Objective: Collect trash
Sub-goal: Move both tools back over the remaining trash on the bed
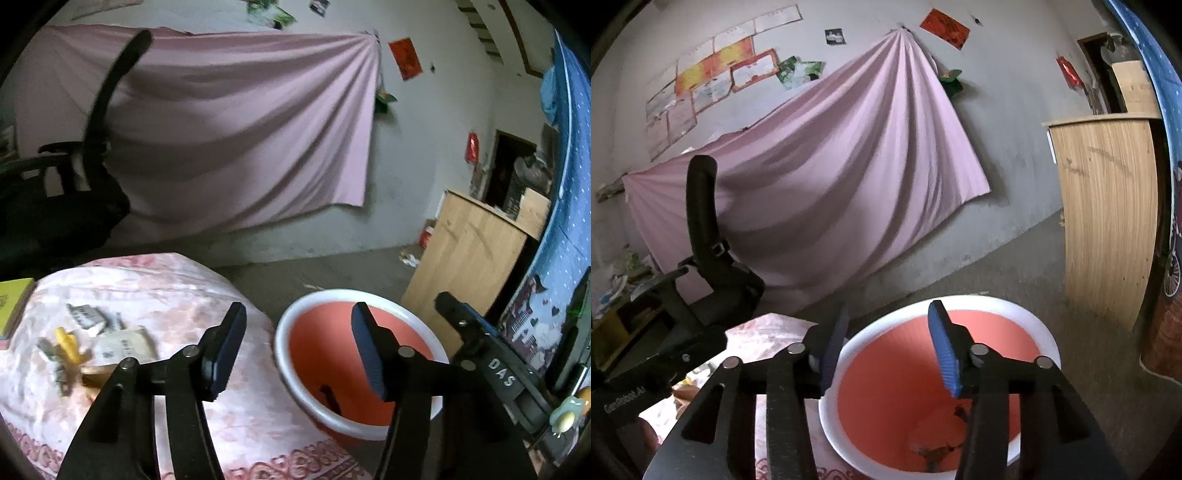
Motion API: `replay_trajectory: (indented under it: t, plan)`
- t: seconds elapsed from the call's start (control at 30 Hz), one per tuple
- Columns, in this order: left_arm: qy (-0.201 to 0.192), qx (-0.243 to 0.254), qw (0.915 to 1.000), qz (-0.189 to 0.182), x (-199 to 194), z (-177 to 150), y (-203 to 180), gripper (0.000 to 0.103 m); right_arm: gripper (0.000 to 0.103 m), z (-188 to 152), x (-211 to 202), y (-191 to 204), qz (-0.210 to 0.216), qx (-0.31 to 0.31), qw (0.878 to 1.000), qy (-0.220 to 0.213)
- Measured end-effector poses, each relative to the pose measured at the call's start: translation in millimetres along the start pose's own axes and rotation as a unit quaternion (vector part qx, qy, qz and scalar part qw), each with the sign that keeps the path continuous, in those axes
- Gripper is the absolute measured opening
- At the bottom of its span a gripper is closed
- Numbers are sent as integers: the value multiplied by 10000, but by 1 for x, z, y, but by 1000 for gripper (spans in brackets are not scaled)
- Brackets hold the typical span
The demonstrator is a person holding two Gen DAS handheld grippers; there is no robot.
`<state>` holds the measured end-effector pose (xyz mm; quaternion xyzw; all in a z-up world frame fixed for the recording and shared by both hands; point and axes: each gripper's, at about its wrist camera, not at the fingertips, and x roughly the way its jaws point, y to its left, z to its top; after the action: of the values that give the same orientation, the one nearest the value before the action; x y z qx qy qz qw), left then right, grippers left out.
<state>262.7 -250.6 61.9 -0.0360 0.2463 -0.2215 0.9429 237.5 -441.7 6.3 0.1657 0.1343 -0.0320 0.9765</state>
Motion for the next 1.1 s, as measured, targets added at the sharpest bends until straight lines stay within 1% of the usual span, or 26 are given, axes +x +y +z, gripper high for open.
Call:
replay_trajectory:
  t: [0.07, 0.1, 0.17, 0.2, 0.23, 0.3, 0.37, 0.43, 0.47, 0.5, 0.57, 0.73, 0.93, 1.1]
  plan:
    - [-137, -88, 9997, 191, -11, 0, 10, 60, 48, 2, -2, 5, 25, -42, 10000, -59]
    - [-229, -142, 9992, 302, -18, 0, 16, 62, 50, 2, -4, 9, 57, -73, 9999, -105]
    - [-416, -227, 9977, 477, -31, 0, 27, 68, 59, 3, -6, 15, 104, -121, 9997, -198]
    - [-510, -259, 9968, 555, -37, 0, 32, 79, 70, 3, -7, 19, 136, -146, 9995, -255]
    - [-596, -284, 9959, 625, -42, -1, 36, 87, 75, 2, -8, 23, 183, -179, 9992, -311]
    - [-869, -349, 9924, 803, -58, -3, 47, 91, 76, 3, -11, 31, 263, -288, 9984, -407]
    - [-1019, -381, 9898, 920, -70, -5, 58, 98, 80, 3, -14, 39, 313, -363, 9976, -507]
    - [-1175, -426, 9866, 1048, -83, -7, 67, 100, 91, 3, -18, 47, 336, -401, 9964, -666]
    - [-1219, -448, 9855, 1095, -87, -8, 72, 100, 95, 3, -20, 50, 345, -407, 9958, -749]
    - [-1250, -474, 9842, 1157, -92, -9, 78, 100, 102, 2, -23, 54, 359, -413, 9948, -859]
    - [-1310, -511, 9816, 1292, -101, -12, 89, 100, 103, 2, -29, 63, 431, -448, 9926, -1043]
    - [-1494, -565, 9740, 1606, -122, -20, 107, 101, 103, -2, -34, 86, 672, -685, 9872, -1276]
    - [-1656, -591, 9654, 1923, -144, -30, 136, 101, 103, -10, -32, 115, 877, -967, 9828, -1302]
    - [-1713, -564, 9607, 2110, -154, -39, 153, 101, 103, -16, -28, 134, 1001, -1152, 9805, -1239]
